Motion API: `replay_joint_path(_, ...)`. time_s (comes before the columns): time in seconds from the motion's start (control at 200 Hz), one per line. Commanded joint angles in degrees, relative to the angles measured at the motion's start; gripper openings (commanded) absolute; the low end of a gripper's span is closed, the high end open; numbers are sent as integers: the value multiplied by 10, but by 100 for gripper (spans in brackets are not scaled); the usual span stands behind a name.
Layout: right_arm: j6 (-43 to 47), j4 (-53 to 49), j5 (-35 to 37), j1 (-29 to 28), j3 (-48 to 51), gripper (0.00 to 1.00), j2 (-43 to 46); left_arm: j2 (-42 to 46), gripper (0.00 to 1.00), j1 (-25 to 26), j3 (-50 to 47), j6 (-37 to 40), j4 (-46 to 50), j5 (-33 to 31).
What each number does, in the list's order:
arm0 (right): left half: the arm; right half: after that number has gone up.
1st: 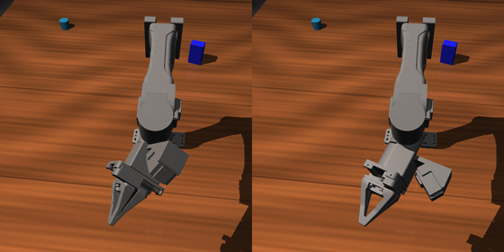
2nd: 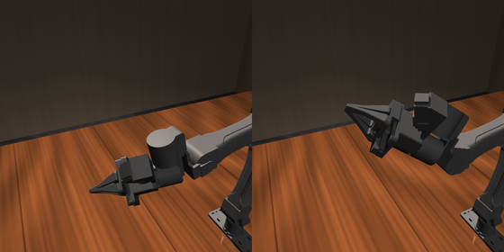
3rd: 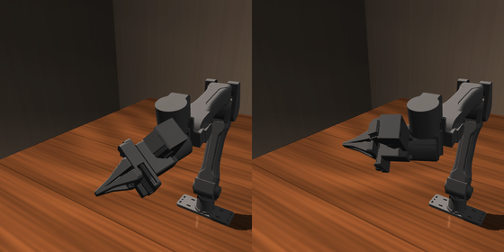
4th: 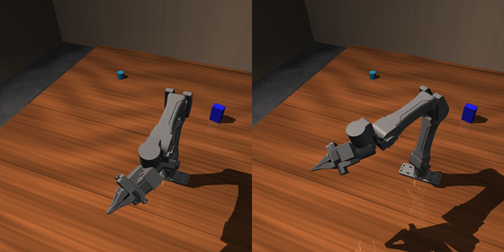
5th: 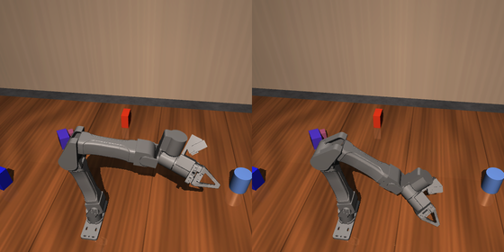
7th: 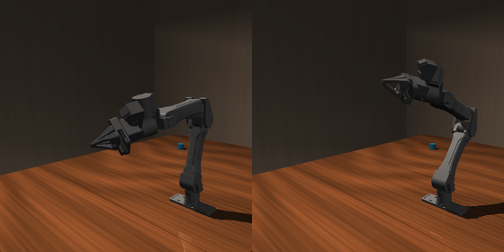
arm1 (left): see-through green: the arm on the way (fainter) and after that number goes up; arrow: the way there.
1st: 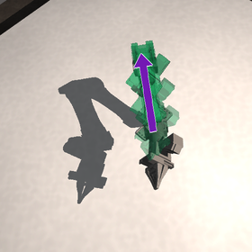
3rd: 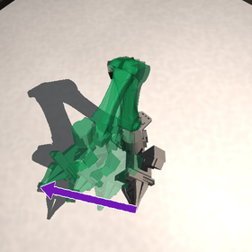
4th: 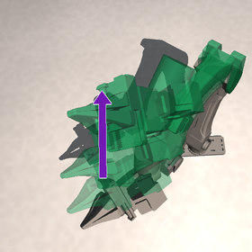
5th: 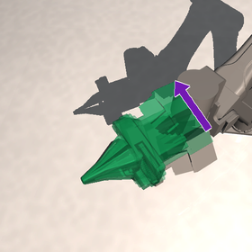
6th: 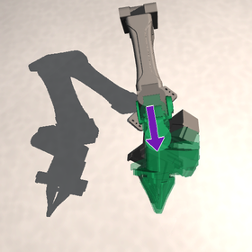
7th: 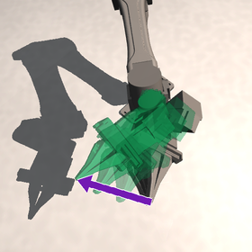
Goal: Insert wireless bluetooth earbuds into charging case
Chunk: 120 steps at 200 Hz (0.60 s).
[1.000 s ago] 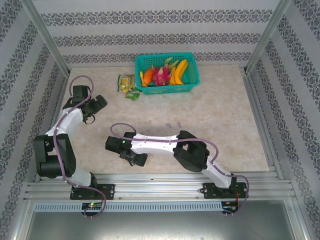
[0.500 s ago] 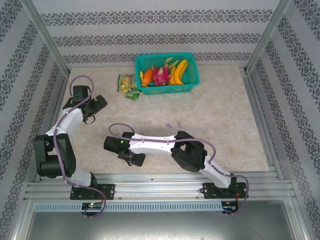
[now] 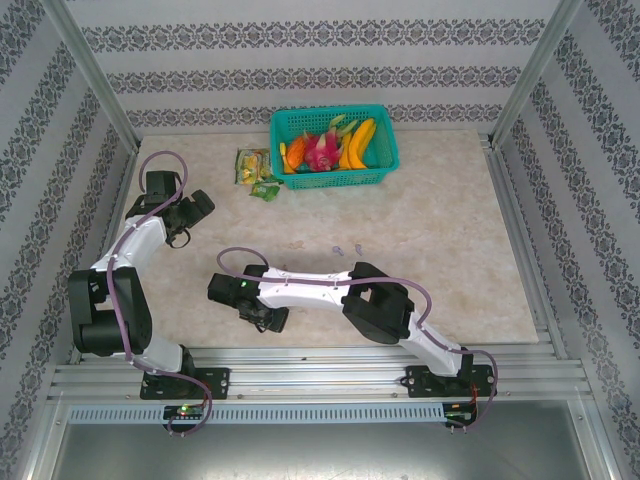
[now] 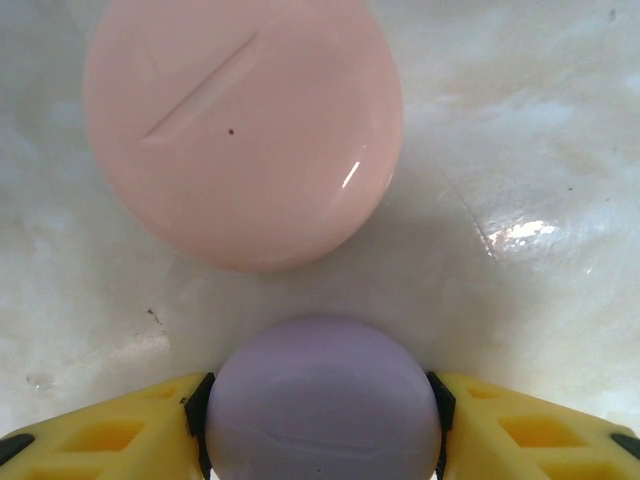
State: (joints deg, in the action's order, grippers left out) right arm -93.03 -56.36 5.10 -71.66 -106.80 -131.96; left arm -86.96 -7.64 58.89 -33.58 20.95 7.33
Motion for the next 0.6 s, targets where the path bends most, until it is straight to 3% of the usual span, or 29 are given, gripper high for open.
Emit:
replay_joint_path(0.0, 6, -2, 9, -13, -4, 57, 3, -1, 100, -10, 8, -12, -7, 4)
replay_joint_path(0.245, 14, 11, 28, -18, 18, 52, 29, 4, 100, -10, 13, -16, -4, 7)
replay_joint_path(0.595, 9, 33, 53, -19, 94, 52, 93, 12, 100, -10, 26, -16, 4, 14)
